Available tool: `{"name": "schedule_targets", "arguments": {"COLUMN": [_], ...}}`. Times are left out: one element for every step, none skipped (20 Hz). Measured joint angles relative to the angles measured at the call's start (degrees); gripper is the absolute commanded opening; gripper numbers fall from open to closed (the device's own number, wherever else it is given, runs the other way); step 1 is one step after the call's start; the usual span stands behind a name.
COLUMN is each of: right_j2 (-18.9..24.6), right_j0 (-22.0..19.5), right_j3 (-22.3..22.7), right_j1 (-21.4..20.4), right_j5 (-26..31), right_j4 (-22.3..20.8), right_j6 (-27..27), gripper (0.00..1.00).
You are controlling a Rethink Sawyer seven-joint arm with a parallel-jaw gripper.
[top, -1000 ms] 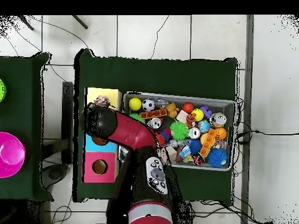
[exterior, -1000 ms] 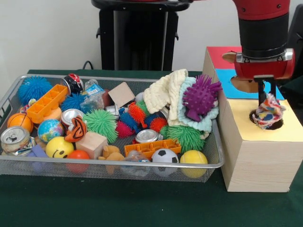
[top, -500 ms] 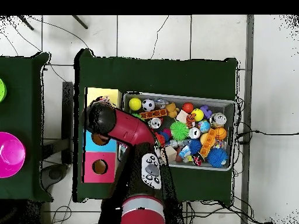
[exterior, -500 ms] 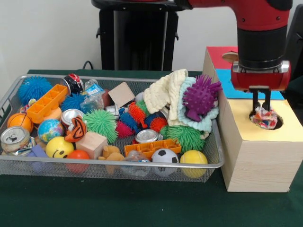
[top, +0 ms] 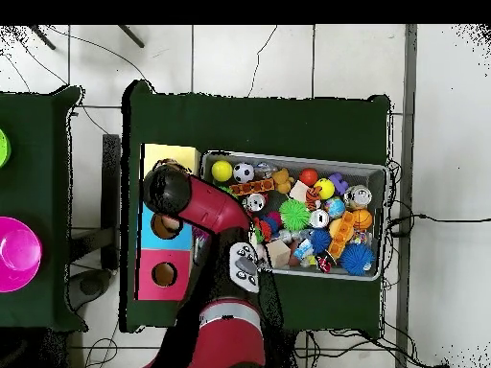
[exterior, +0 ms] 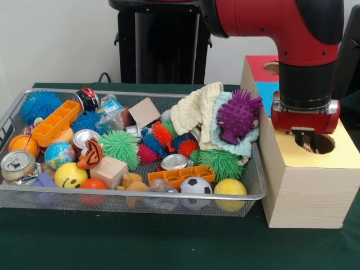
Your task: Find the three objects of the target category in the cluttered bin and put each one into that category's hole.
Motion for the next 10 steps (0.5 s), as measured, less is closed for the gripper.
{"name": "schedule_targets", "arguments": {"right_j2": [0.0,-0.1,-0.3,-0.4,-0.4,-0.4,-0.4,-0.4,-0.4,-0.6], "right_j0": [0.1,0.1,0.2,0.2,0.2,0.3,0.3,0.4,0.9,1.1], "right_j3": [-0.1,-0.3,-0.5,-0.5,-0.6,-0.6,-0.7,-0.9,-1.4,-1.5], "right_j1": [0.2,0.4,0.4,0.5,0.5,0.5,0.5,0.6,0.7,0.7], "right_j5": [-0.1,-0.1,-0.2,-0.2,-0.2,-0.2,-0.2,-0.2,-0.2,-0.2], "right_j4": [0.1,0.3,0.4,0.5,0.6,0.7,0.8,0.9,1.2,1.2], "right_j6": [0.0,0.0,0.0,0.0,0.0,0.0,0.0,0.0,0.0,0.0], "gripper": [0.00,0.00,0.00,0.00,0.00,0.00,1.00,1.00,1.00,1.00]}}
